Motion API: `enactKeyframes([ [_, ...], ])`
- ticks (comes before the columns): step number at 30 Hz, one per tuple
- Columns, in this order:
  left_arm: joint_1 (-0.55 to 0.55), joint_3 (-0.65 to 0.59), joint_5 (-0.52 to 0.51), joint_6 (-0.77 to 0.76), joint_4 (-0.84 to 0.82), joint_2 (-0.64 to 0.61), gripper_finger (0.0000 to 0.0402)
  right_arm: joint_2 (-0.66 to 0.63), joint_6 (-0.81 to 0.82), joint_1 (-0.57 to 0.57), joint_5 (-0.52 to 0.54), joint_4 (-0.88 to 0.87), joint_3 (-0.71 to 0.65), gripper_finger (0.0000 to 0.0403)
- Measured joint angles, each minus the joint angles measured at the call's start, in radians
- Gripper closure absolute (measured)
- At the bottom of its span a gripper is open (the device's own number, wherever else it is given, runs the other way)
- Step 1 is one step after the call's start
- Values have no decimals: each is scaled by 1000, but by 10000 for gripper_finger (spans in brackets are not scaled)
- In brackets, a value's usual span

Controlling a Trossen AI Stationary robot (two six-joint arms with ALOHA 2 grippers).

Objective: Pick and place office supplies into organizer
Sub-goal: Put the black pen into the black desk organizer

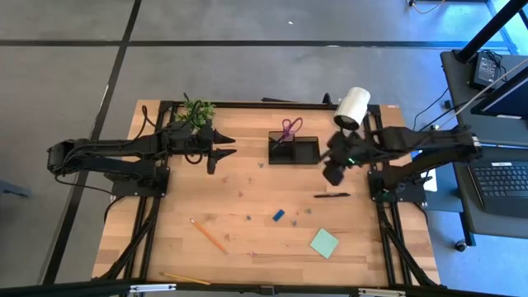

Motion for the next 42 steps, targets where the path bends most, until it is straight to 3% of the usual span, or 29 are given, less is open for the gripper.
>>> enactKeyframes([
  [6, 0, 0, 0, 9, 0, 0, 233, -57, 79, 67, -15, 34, -159, 249],
  [13, 0, 0, 0, 8, 0, 0, 233, 3, 126, 71, -199, 59, -291, 249],
  [19, 0, 0, 0, 8, 0, 0, 233, 104, 27, 61, -365, 58, -342, 249],
  [34, 0, 0, 0, -29, 0, 0, 233, 418, -327, -12, -374, 28, -344, 249],
  [42, 0, 0, 0, -39, -20, 0, 233, 472, -477, -45, -353, 55, -344, 249],
])
